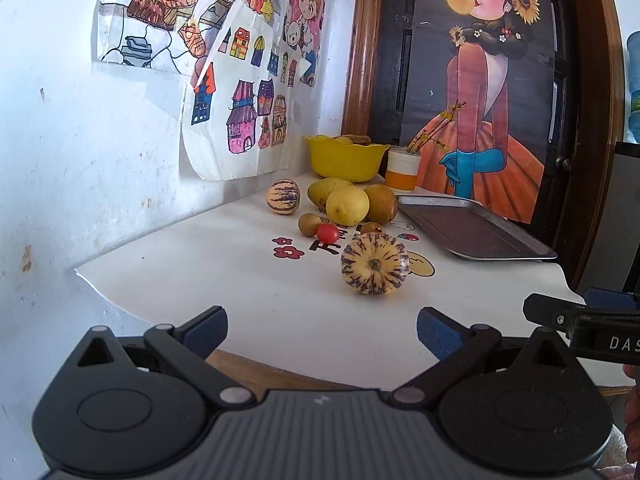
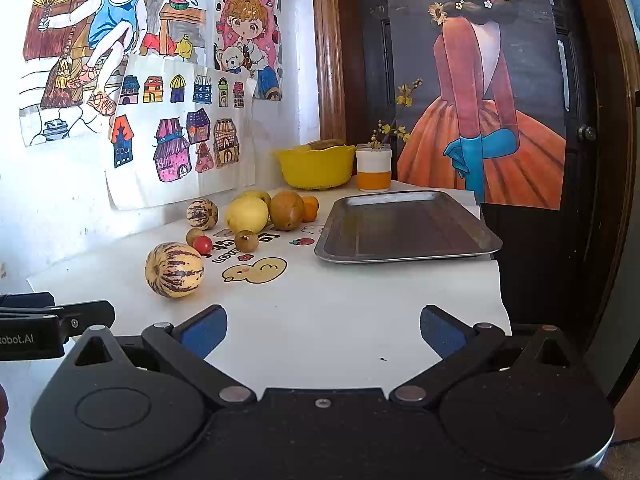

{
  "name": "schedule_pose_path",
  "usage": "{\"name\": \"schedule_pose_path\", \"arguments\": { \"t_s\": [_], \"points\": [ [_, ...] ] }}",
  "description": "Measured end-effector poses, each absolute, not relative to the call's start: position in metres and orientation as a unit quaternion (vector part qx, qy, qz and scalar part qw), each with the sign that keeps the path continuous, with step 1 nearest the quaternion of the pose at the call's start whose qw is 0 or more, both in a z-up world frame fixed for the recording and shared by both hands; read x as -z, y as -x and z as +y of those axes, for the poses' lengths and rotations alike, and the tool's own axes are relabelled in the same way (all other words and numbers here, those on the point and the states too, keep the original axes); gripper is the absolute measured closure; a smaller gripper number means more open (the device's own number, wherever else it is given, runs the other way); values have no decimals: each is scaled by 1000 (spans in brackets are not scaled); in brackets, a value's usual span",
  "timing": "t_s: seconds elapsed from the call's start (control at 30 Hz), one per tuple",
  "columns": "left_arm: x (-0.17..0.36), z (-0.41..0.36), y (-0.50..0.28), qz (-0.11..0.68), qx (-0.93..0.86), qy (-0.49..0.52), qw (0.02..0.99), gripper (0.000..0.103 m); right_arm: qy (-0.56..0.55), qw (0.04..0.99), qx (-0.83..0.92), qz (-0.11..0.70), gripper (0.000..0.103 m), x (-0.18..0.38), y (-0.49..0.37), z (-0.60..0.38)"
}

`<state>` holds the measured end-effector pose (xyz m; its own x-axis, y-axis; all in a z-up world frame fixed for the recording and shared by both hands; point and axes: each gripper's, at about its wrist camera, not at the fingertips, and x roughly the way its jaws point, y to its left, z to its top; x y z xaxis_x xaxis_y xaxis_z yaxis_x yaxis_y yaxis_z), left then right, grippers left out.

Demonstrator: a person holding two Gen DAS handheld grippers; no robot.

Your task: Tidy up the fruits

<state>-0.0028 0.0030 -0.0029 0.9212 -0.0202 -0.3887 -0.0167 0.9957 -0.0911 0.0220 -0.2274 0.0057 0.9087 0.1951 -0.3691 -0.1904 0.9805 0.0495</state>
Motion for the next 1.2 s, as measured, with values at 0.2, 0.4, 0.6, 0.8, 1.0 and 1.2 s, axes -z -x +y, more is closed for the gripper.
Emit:
{"name": "schedule_pose_path", "arguments": {
  "t_s": [0.2,0.4,0.6,0.8,1.0,1.2],
  "points": [
    [4,4,3,199,1,47,979,0,-6,977,-99,189,1,-5,-23,-227],
    [6,4,3,200,1,48,979,0,-6,977,-99,190,1,-5,-23,-227],
    [5,4,3,201,1,48,979,0,-6,977,-99,190,1,-5,-23,-227],
    [5,4,3,201,1,47,978,0,-6,977,-99,190,1,-5,-23,-227],
    [7,3,3,202,0,47,978,0,-7,977,-99,191,1,-5,-23,-227],
    [6,4,1,203,0,45,978,0,-7,976,-99,192,1,-4,-23,-227]
  ]
}}
